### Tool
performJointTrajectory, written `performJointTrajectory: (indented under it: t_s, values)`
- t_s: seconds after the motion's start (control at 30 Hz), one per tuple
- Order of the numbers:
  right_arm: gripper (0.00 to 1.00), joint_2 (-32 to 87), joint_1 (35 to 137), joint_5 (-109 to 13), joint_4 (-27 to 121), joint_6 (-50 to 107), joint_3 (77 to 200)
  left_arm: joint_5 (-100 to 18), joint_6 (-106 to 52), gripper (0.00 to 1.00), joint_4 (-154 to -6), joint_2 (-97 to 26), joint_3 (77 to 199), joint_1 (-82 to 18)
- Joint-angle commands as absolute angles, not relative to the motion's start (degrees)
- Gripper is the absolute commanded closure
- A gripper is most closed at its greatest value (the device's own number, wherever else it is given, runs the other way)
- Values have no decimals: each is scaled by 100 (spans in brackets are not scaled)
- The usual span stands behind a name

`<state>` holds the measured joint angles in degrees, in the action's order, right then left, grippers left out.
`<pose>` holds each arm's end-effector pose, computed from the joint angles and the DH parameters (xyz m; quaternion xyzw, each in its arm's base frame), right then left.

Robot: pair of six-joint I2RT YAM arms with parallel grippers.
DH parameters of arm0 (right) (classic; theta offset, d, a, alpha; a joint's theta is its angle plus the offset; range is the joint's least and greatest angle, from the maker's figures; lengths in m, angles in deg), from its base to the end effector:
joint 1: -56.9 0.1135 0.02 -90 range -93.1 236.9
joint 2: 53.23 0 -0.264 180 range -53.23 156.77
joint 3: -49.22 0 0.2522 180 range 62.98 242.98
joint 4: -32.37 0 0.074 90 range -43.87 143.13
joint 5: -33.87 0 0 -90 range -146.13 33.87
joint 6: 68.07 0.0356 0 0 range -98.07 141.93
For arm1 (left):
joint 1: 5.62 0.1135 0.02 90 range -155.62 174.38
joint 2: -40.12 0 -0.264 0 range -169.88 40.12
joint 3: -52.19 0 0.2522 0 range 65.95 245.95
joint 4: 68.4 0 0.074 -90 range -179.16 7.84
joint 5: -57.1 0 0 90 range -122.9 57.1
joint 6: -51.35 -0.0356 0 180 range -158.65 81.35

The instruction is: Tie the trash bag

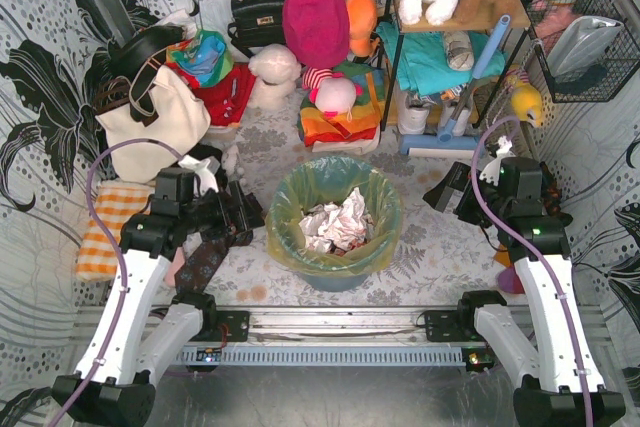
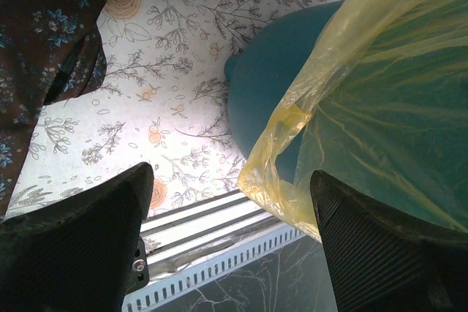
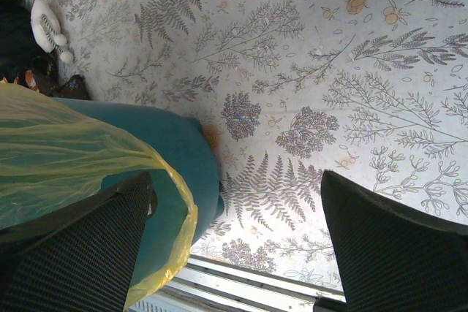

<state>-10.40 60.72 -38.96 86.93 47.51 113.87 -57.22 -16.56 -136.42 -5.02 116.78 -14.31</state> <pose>0.1503 0.0206 0.3283 0.0936 0.8658 0.2470 0.4250 0.1382 -0.0360 0.3048 -0.0327 0.9168 -0.2817 0.2811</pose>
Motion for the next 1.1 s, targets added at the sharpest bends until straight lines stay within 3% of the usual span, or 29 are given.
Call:
performJointTrajectory:
  t_s: [0.0, 0.53, 0.87, 1.07]
  values:
    - [3, -1021, 6068, -3817, 8757, 4865, 11536, -5947, -1678, 4, -13358, -499, 11535, -1493]
    - [3, -995, 6068, -3881, 8795, 4883, 11511, -5865, -1339, 6, -12984, -759, 11090, -1919]
    - [3, -1010, 6068, -3908, 8870, 4824, 11479, -3957, -1101, 12, -13627, -1307, 11233, -2673]
    - [3, -1040, 6068, -3926, 8907, 4826, 11523, -3403, -843, 19, -13725, -1400, 11350, -2870]
